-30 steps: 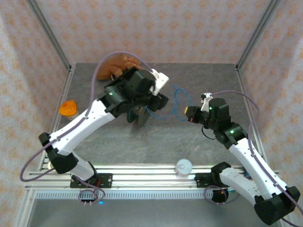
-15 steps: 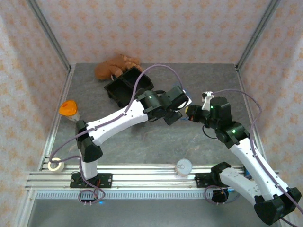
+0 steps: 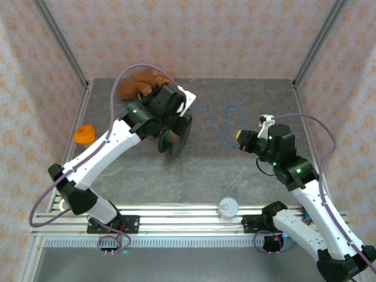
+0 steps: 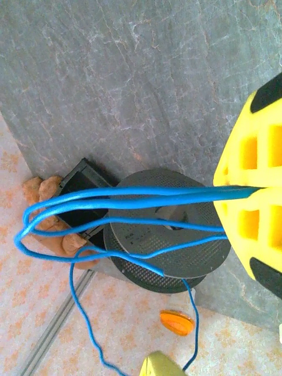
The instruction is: Wrap the cables
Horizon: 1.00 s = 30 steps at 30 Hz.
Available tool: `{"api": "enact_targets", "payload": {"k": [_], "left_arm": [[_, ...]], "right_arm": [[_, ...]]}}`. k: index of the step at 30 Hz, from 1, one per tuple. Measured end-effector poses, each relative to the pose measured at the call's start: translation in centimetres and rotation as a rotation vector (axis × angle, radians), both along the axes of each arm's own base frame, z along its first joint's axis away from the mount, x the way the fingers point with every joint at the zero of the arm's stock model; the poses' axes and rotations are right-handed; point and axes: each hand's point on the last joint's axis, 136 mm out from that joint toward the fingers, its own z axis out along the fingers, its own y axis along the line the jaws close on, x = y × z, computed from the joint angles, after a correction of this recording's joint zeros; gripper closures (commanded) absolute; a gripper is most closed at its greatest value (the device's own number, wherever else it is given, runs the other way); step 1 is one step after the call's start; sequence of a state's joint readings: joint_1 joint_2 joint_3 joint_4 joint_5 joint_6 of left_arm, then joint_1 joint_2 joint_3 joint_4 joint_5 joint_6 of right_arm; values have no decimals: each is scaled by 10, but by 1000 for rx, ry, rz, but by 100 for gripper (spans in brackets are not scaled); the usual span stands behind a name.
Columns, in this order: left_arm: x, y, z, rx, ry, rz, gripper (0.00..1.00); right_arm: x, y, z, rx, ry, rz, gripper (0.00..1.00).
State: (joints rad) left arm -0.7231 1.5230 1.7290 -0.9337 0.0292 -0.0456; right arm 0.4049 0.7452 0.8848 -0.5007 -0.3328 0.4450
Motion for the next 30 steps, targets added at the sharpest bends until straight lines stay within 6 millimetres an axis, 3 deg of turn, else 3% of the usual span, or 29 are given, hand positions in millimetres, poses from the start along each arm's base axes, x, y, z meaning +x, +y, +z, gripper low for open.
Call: {"api": "enact_targets", "payload": {"k": [7, 11, 14, 23, 25, 30], "left_arm": [[7, 12, 6, -88, 29, 33, 100], [17, 30, 6, -103, 51, 83, 100], [20, 33, 7, -100, 68, 90, 100], [35, 36, -35, 49, 189, 115, 97], [35, 37, -32, 56, 193, 113, 94], [34, 38, -2, 19, 136, 106, 80]], "right_arm": [[0, -2, 0, -5, -4, -10, 100], [1, -5, -6, -24, 18, -27, 100], [5, 0, -14, -22, 51, -13, 100], [27, 34, -43, 58, 195, 62, 100], [29, 41, -46, 73, 214, 80, 100], [29, 52, -49, 94, 235, 100, 100]]}}
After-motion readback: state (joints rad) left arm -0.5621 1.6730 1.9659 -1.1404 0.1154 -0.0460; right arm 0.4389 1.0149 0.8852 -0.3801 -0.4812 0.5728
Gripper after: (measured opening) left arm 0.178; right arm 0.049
